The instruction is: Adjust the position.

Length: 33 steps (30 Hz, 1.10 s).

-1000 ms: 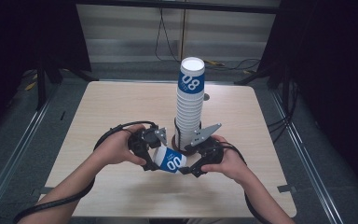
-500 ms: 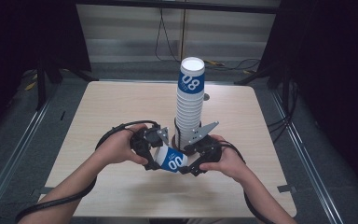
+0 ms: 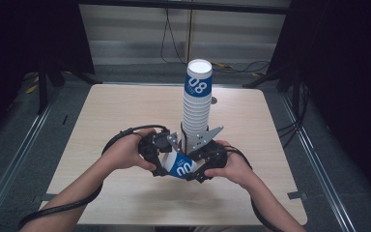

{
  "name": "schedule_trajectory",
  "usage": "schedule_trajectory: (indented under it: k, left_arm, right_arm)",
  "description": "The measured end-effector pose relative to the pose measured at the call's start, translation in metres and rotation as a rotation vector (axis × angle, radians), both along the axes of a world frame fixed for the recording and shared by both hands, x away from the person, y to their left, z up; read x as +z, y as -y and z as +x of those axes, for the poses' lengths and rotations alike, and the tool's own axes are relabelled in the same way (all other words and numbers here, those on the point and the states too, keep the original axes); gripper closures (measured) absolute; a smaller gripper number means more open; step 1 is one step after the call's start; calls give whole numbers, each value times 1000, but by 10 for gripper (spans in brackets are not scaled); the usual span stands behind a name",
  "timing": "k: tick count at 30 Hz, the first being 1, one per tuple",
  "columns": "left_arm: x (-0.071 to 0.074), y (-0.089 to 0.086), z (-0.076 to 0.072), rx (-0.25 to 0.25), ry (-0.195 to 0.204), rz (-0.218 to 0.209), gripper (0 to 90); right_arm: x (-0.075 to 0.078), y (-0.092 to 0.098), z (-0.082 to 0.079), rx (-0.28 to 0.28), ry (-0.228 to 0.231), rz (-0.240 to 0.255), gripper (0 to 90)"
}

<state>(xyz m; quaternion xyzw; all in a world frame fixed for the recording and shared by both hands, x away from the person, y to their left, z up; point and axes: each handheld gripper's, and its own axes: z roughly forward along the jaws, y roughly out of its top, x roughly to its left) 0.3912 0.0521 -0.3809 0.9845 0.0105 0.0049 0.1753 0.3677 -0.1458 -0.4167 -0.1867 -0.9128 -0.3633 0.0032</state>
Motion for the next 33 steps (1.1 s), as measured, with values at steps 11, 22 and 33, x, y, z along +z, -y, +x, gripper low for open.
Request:
schedule_trajectory:
  k: [11,22,33]
  left_arm:
    - [1,5,-3,-12,5,7,215]
    - [1,6,-2,-21,16,22,215]
    - [0,8,-2,-30,13,37,216]
  right_arm:
    - [-2,-3,-1,4,-9,-11,162]
    - [-5,-5,-2,35,-3,2,283]
    - [-5,-6,-4,62,23,-24,299]
